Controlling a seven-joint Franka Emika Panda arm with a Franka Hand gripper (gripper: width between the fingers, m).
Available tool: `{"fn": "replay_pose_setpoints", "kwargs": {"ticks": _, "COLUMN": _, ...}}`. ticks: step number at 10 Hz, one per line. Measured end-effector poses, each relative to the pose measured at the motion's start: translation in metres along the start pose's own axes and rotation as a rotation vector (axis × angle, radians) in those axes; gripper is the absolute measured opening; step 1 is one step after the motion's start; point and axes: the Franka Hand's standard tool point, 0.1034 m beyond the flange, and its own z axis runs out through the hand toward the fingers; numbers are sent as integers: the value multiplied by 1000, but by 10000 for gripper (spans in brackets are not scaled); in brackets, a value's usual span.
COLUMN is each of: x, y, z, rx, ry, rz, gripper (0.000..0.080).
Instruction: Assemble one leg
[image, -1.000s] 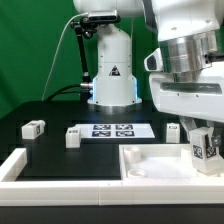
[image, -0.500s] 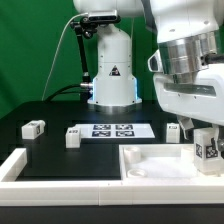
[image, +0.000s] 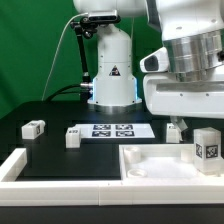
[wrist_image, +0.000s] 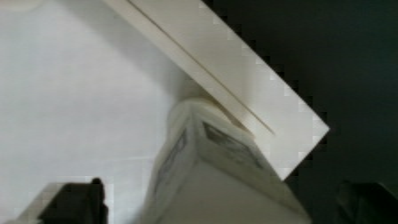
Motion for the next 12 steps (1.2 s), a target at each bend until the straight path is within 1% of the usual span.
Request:
{"fn": "replay_pose_setpoints", "kwargs": {"ticks": 1, "x": -1, "y": -2, "z": 0, "rx": -15, "ry": 7, "rz": -92, "gripper": 649}}
{"fn": "replay_pose_setpoints", "kwargs": {"ticks": 2, "x": 1, "y": -2, "z": 0, "rx": -22, "ry": 14, "rz": -240, "gripper": 649}}
{"fn": "replay_pose_setpoints", "kwargs": {"ticks": 3, "x": 3, "y": -2, "z": 1, "rx": -18, "ry": 26, "rz": -349, "gripper": 649}}
{"fn": "replay_pose_setpoints", "kwargs": {"ticks": 4, "x": 3, "y": -2, "z": 2, "rx": -20, "ry": 26, "rz": -403, "gripper": 649}}
{"fn": "replay_pose_setpoints", "kwargs": {"ticks": 6, "x": 1, "y": -4, "z": 2, "rx": -35, "ry": 30, "rz": -586, "gripper": 649}}
{"fn": "replay_pose_setpoints", "kwargs": {"ticks": 9, "x": 1, "y": -4, "z": 2, "rx": -36, "ry": 30, "rz": -622, "gripper": 638}}
{"fn": "replay_pose_setpoints", "kwargs": {"ticks": 10, "x": 1, "y": -4, "z": 2, "rx": -36, "ry": 30, "rz": -622, "gripper": 458}}
{"fn": "replay_pose_setpoints", "kwargs": {"ticks": 11, "x": 2, "y": -2, "z": 2, "rx": -39, "ry": 31, "rz": -621, "gripper": 296}}
{"fn": "replay_pose_setpoints", "kwargs": {"ticks": 12, "x": 4, "y": -1, "z": 2, "rx": -40, "ry": 31, "rz": -618, "gripper": 296}}
